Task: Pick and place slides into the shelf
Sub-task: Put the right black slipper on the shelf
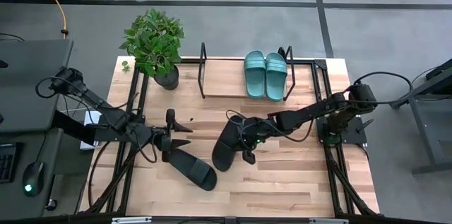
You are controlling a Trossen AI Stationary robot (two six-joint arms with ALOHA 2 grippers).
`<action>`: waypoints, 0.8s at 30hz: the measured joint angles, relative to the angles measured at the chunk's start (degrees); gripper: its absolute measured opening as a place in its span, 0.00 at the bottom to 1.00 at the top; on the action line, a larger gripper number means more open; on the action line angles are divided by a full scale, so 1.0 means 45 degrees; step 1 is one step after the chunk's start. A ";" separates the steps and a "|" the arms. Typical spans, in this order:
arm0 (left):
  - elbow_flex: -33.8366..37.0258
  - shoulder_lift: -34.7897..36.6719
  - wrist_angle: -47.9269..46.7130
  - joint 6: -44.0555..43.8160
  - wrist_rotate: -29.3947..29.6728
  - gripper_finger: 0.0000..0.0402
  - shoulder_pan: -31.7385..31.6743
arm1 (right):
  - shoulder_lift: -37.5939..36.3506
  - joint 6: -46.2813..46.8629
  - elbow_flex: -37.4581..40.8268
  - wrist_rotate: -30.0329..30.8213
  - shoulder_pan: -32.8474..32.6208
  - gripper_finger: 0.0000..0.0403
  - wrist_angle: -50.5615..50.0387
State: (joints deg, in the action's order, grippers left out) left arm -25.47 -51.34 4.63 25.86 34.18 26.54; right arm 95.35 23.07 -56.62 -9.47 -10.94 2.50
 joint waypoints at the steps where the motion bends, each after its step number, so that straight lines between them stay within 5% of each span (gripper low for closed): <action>1: 0.0000 -0.0224 0.0111 0.0204 0.0344 0.46 0.0117 | 0.0000 0.0000 0.0000 0.0004 0.0035 0.00 0.0163; 13: -0.0164 -0.2483 0.1387 0.2696 0.4544 0.46 0.1704 | -0.0801 -0.0386 -0.0005 -0.0044 0.0432 0.00 0.0604; 24: -0.2186 -0.5051 0.1304 0.4691 0.8197 0.46 0.3104 | -0.2159 -0.0826 -0.0005 0.0196 0.0832 0.00 0.0830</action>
State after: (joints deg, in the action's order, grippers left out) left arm -35.31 -74.06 10.50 46.97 71.07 40.50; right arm 85.63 19.35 -56.64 -8.59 -7.20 6.23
